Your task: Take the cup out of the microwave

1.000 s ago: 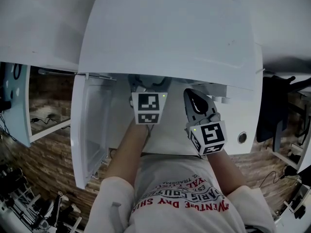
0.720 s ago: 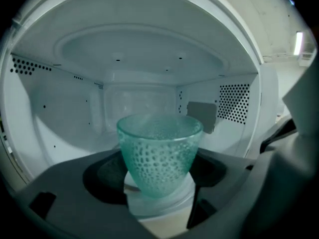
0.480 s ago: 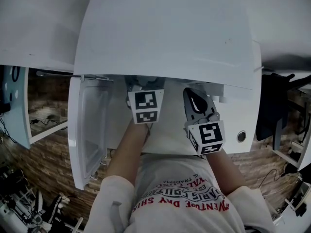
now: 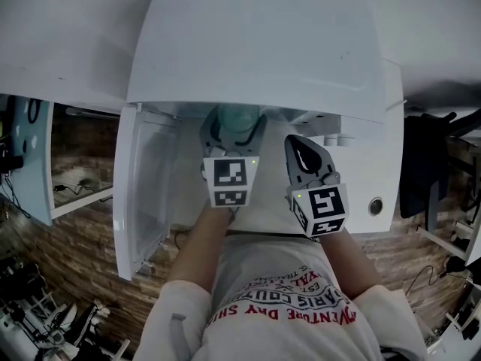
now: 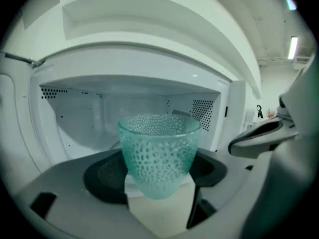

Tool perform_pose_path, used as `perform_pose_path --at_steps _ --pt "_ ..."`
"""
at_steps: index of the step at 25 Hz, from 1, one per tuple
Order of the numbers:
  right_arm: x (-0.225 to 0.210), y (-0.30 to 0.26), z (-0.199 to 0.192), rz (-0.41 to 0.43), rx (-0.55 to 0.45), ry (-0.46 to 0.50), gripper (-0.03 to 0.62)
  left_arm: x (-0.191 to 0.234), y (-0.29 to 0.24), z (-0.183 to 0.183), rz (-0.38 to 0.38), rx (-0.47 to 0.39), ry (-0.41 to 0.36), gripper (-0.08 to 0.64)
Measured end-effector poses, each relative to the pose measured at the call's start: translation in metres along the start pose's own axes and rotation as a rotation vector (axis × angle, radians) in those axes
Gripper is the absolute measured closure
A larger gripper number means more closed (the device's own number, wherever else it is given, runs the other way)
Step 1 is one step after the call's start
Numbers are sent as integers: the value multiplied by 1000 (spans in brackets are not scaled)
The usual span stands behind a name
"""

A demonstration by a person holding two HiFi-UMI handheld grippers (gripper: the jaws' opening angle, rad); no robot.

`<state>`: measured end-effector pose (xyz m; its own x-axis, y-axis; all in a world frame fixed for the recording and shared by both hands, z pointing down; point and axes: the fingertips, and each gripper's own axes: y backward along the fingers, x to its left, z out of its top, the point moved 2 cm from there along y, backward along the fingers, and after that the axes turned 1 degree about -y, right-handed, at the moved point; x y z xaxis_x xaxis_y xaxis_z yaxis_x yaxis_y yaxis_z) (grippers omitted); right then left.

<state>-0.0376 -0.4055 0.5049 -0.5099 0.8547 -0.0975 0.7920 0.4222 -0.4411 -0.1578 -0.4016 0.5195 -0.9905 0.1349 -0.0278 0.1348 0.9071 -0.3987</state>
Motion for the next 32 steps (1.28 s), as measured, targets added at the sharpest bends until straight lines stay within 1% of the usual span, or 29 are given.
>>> perform_pose_path --at_steps 5,10,12,16,19,22,25,29,32 --pt "9 21 9 -8 -37 2 588 -14 42 -1 -6 -5 -8 195" --pt "20 47 23 25 -97 21 588 -31 84 9 -23 -28 40 195" --pt "24 59 29 30 -122 33 588 -37 100 17 -26 -50 41 195" --pt "30 84 47 32 -186 56 588 -48 128 40 -21 -105 17 195" --pt "33 104 63 33 -230 63 588 -55 147 58 -20 -140 29 195" --pt "34 122 80 26 -282 76 588 -59 160 73 -16 -164 35 195" --pt "33 137 95 17 -326 99 588 -60 169 82 2 -178 18 195" --pt "33 151 107 10 -360 121 588 -63 179 95 17 -200 1 195" --pt "32 156 111 16 -374 112 588 -68 182 104 12 -222 -12 195"
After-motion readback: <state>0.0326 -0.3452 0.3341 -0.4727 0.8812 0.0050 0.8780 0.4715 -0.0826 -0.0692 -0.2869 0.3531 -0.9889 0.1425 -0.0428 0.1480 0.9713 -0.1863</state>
